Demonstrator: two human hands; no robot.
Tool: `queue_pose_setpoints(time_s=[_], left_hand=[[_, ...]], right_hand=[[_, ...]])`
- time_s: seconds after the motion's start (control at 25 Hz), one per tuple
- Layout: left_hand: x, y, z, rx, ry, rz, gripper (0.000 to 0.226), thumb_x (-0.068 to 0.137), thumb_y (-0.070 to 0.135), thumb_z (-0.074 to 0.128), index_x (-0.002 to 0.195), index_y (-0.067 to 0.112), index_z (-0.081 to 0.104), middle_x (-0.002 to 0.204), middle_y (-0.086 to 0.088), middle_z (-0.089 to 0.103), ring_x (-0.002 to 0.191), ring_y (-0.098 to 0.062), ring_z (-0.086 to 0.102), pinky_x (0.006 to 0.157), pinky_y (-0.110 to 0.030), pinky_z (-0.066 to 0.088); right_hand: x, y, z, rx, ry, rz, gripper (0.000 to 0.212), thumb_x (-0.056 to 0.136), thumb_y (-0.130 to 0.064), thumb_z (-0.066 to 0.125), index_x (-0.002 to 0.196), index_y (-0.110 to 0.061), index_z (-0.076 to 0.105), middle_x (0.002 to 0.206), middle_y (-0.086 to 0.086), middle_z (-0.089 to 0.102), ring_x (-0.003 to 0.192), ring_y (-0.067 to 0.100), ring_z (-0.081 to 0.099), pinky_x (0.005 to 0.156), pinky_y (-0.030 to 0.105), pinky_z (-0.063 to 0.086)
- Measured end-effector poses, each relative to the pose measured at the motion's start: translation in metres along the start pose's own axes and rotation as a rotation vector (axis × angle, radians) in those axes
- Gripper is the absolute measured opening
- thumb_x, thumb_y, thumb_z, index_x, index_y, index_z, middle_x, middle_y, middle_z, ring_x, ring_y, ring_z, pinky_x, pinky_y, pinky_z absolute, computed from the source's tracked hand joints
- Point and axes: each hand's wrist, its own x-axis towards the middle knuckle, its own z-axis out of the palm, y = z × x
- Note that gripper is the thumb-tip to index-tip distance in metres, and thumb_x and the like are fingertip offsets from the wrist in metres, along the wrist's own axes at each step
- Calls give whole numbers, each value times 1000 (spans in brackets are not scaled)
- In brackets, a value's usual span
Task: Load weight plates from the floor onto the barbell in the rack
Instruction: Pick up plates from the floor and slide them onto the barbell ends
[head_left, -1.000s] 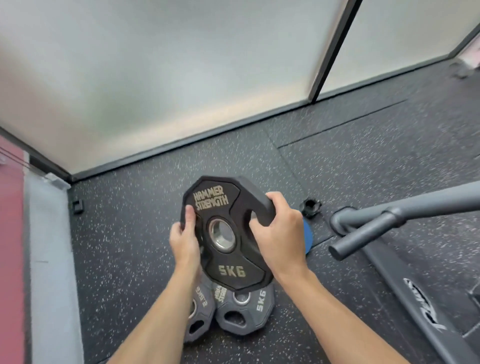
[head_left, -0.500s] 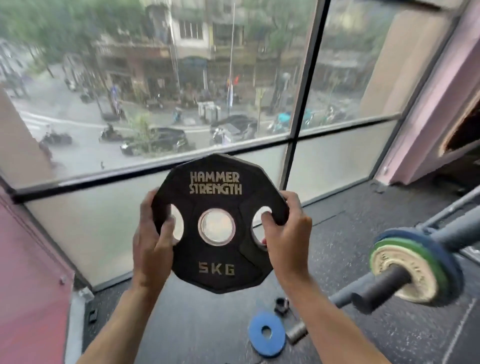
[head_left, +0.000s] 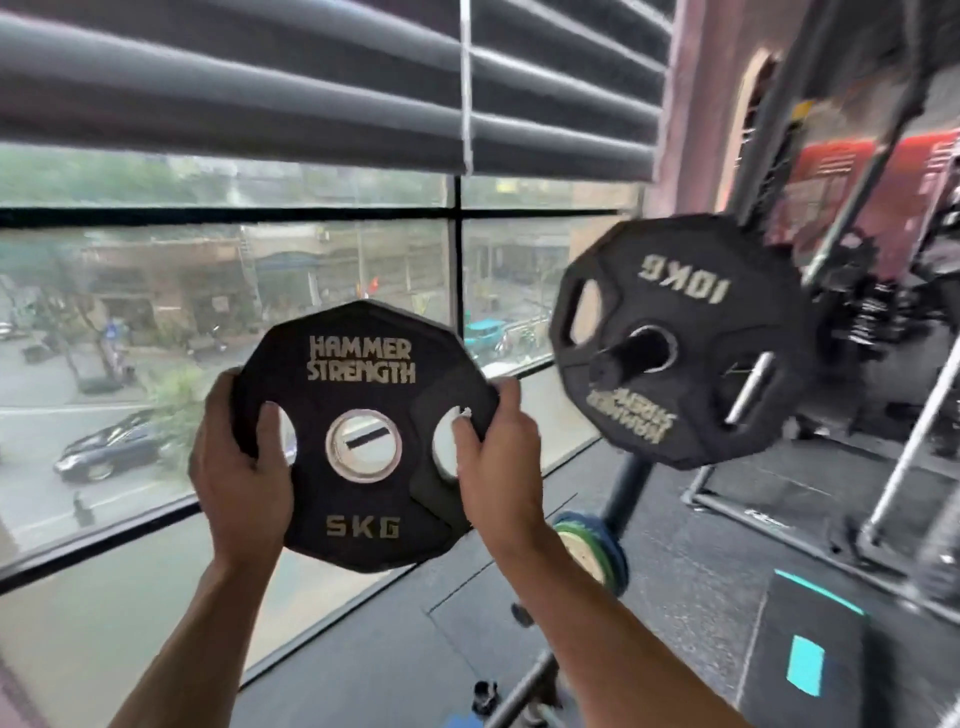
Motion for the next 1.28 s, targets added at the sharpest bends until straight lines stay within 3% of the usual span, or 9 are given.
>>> queue_pose_setpoints(time_s=[0.24, 0.48, 0.64, 0.76, 0.88, 1.0, 1.08, 1.2, 1.28], left_hand=[[-7, 121, -6, -61, -99, 26, 42, 97, 31, 49, 135, 13, 53, 121, -15, 68, 109, -36, 63, 96, -47, 50], [-41, 212, -18, -135, -69, 1, 41, 98, 27, 50, 138, 13, 52, 128, -13, 65, 118, -31, 61, 103, -47, 47], [-58, 270, -23, -236, -98, 48, 35, 101, 18, 52, 135, 14, 53, 124, -3, 65, 114, -21, 61, 99, -35, 48], [-65, 303, -25, -298, -121, 102, 33, 101, 15, 53, 134, 12, 55, 123, -5, 66, 114, -20, 62, 98, -36, 50], [-66, 332, -22, -381, -137, 122, 33, 101, 11, 53, 134, 9, 56, 125, -6, 66, 118, -18, 62, 102, -37, 50], [-71, 366, -23, -454, -131, 153, 32, 100, 3, 53, 131, 11, 58, 120, 8, 66, 114, -3, 61, 100, -24, 48], [-76, 385, -26, -508, -138, 185, 36, 100, 0, 52, 129, 20, 58, 119, 14, 64, 113, 3, 60, 98, -19, 46], [-89, 406, -31, -563, -161, 188, 36, 100, 1, 52, 130, 20, 58, 120, 16, 65, 115, -2, 60, 100, -23, 47], [-106, 419, -34, -611, -161, 162, 38, 100, 0, 51, 130, 23, 56, 120, 20, 64, 117, -4, 60, 100, -23, 46]], right_hand=[[-7, -49, -113, -179, 18, 67, 37, 96, -26, 55, 127, -12, 42, 98, 14, 65, 89, 35, 65, 73, 45, 54], [-27, -83, -215, -190, 40, 29, 41, 96, -24, 56, 133, -10, 43, 97, 11, 65, 85, 30, 64, 64, 32, 45], [-38, -94, -267, -108, 105, 51, 35, 93, -20, 57, 125, -11, 47, 94, 10, 66, 81, 28, 64, 66, 38, 55], [-51, -103, -301, -78, 194, 52, 33, 92, -17, 57, 124, -14, 49, 91, 7, 66, 76, 23, 65, 57, 28, 47], [-62, -119, -331, -96, 291, 16, 36, 91, -15, 57, 126, -14, 51, 93, 10, 67, 77, 25, 62, 61, 25, 39], [-72, -135, -356, -121, 370, -23, 38, 89, -14, 59, 126, -14, 53, 92, 10, 68, 76, 24, 59, 59, 22, 33], [-80, -143, -372, -121, 409, -40, 37, 90, -13, 59, 126, -13, 54, 91, 9, 68, 75, 24, 60, 60, 21, 35], [-99, -153, -397, -125, 468, -57, 38, 88, -14, 61, 126, -14, 55, 93, 9, 71, 82, 28, 65, 69, 31, 48], [-116, -159, -417, -145, 496, -99, 39, 87, -12, 63, 126, -13, 57, 95, 7, 72, 86, 24, 65, 75, 29, 48]])
